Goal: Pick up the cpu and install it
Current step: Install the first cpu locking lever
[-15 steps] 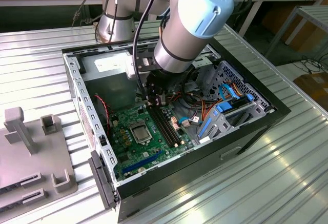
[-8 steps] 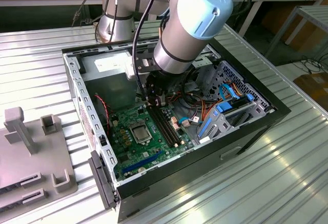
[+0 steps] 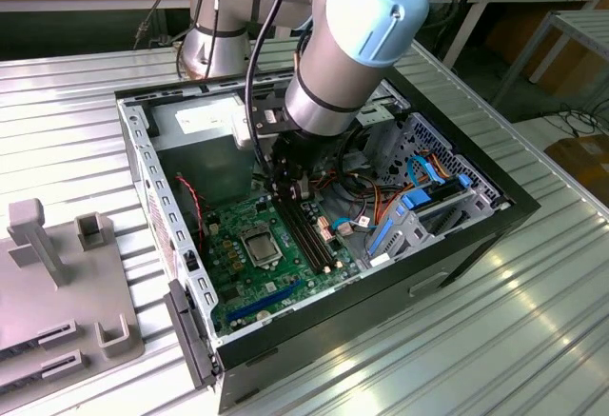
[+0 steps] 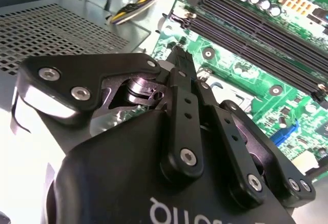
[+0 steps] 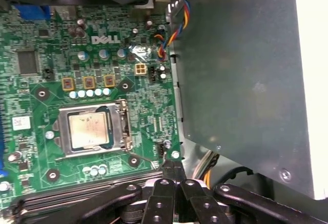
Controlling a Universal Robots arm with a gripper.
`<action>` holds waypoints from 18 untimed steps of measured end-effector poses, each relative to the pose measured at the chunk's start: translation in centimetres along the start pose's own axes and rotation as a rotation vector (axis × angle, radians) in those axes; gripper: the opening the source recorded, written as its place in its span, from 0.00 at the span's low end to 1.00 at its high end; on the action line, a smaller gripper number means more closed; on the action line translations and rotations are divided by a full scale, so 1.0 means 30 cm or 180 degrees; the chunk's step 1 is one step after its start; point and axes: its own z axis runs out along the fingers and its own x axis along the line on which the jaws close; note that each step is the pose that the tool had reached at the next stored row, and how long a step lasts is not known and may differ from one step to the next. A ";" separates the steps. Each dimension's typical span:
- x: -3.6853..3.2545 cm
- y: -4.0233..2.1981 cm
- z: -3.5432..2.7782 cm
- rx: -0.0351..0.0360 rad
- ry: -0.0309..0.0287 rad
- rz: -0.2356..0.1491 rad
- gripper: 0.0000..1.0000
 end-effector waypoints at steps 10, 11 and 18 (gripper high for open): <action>0.000 0.000 -0.001 0.0018 0.0240 0.0011 0.11; 0.000 0.000 -0.001 0.0019 0.0247 0.0012 0.11; 0.004 0.042 0.001 0.0020 0.0249 0.0011 0.11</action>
